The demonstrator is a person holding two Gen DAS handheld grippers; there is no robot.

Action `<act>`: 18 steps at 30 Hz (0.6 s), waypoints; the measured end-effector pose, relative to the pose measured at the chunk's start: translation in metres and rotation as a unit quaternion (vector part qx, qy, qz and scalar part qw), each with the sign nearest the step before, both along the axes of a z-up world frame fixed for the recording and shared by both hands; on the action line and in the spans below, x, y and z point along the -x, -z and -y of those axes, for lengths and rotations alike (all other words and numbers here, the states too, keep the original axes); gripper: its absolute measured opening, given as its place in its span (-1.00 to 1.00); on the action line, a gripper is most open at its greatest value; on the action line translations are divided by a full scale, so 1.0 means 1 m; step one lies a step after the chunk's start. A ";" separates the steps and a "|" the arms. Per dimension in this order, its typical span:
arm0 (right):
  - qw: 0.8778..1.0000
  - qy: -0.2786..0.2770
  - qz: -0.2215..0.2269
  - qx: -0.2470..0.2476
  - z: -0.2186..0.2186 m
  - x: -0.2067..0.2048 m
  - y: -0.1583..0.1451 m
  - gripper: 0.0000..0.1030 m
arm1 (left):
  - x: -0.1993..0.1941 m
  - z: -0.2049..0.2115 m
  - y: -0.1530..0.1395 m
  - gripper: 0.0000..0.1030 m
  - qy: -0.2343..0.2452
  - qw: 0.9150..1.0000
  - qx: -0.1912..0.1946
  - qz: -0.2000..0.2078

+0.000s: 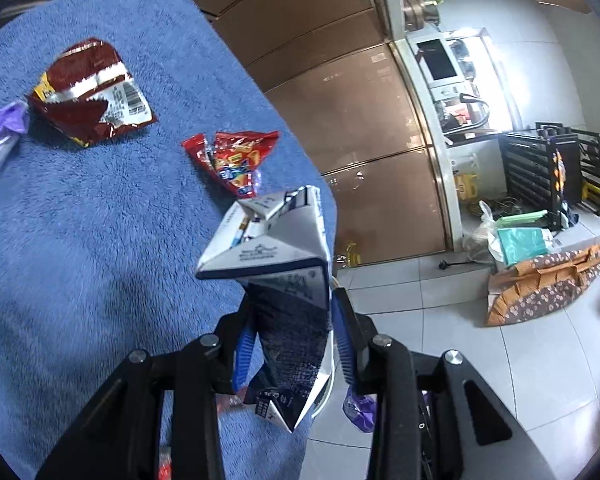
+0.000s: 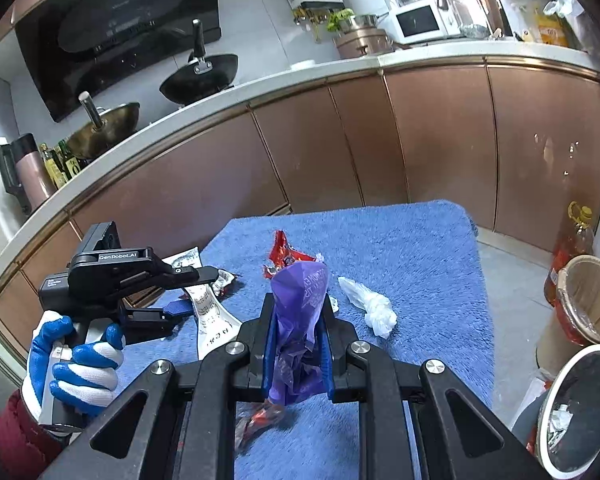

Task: Collect trash
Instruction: 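Carry the box in the left tool and purple wrapper in the right tool to the bin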

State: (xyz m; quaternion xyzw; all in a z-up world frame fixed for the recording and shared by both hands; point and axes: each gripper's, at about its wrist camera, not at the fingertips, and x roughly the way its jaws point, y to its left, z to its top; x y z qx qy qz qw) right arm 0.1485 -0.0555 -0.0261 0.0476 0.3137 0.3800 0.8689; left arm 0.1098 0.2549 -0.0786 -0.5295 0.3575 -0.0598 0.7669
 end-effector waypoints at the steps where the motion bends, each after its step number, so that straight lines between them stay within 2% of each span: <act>1: 1.000 0.002 0.003 -0.002 0.002 0.005 -0.002 -0.67 | 0.002 0.000 -0.003 -0.35 0.000 1.000 -0.001 0.002; 12: 0.999 0.019 0.036 -0.020 0.031 0.050 -0.029 -0.67 | 0.051 0.004 -0.044 -0.34 -0.001 0.999 -0.001 0.038; 18: 0.998 0.036 0.048 -0.027 0.048 0.063 -0.039 -0.67 | 0.056 0.022 -0.057 -0.34 0.013 0.999 0.000 0.047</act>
